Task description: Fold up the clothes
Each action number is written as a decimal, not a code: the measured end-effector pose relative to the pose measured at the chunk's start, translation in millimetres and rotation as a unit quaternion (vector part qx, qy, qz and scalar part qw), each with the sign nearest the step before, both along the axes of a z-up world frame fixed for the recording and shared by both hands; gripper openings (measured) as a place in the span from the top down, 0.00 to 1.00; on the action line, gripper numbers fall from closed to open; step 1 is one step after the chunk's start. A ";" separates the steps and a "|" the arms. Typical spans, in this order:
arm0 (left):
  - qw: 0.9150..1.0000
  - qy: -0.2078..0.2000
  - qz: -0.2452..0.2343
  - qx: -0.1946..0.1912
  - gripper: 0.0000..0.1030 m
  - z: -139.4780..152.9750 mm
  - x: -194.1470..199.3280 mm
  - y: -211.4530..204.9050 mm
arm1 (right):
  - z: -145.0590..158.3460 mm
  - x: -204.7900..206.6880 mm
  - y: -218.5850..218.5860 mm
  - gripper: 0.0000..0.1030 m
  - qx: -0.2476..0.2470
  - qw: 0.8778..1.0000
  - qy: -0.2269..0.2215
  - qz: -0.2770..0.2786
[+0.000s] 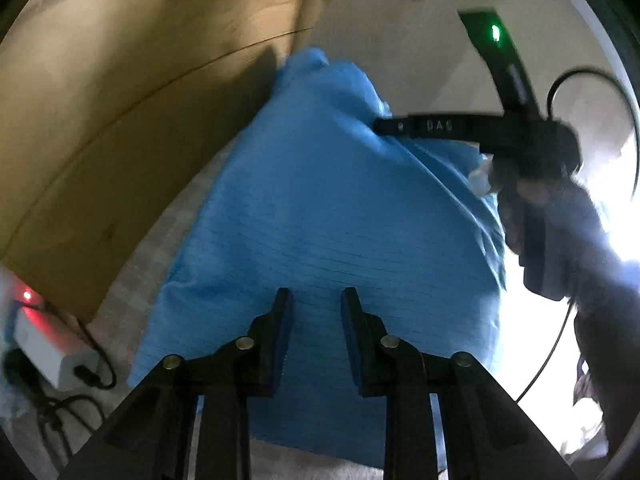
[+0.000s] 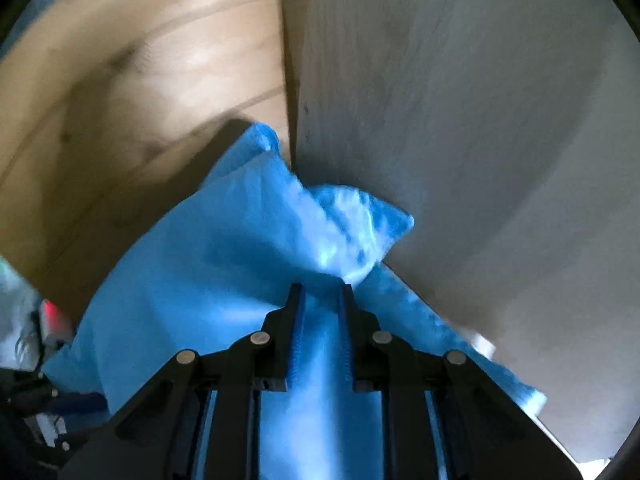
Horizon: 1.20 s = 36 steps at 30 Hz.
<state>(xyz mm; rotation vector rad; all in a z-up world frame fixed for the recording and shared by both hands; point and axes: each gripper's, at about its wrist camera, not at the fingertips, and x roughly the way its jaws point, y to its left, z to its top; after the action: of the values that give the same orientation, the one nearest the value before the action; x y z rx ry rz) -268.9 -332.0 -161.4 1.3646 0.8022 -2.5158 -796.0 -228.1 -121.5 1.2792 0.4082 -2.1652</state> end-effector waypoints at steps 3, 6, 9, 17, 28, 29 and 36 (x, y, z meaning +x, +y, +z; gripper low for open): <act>1.000 0.003 0.004 -0.006 0.80 8.2 7.4 -9.7 | -14.5 -8.5 -11.6 0.84 0.014 1.000 -0.003 0.002; 1.000 0.018 -0.014 -0.013 0.81 27.7 23.8 -6.4 | 13.9 11.1 -0.2 0.84 0.011 1.000 0.025 0.013; 0.998 0.037 -0.056 -0.016 0.81 41.0 40.9 14.8 | 39.3 43.4 32.1 0.83 -0.024 0.999 0.023 0.007; 0.990 0.013 -0.136 -0.032 0.81 19.7 39.4 74.6 | 22.6 139.6 105.5 0.61 -0.086 0.994 -0.038 -0.053; 0.993 0.034 -0.059 -0.100 0.43 74.4 96.1 74.1 | 67.8 249.7 200.5 0.58 -0.147 0.965 -0.008 -0.217; 0.992 0.036 -0.054 -0.107 0.40 79.3 102.5 75.1 | 74.8 266.6 207.2 0.57 -0.143 0.964 0.007 -0.226; 0.992 0.024 -0.019 -0.119 0.37 80.7 100.3 90.2 | 104.4 350.7 240.7 0.43 -0.116 0.956 0.048 -0.266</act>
<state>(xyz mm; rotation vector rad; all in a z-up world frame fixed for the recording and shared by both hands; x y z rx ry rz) -168.6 -241.8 -80.7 1.2565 0.4682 -2.5831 -445.3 12.6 -17.1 1.2536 -0.1804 -2.6295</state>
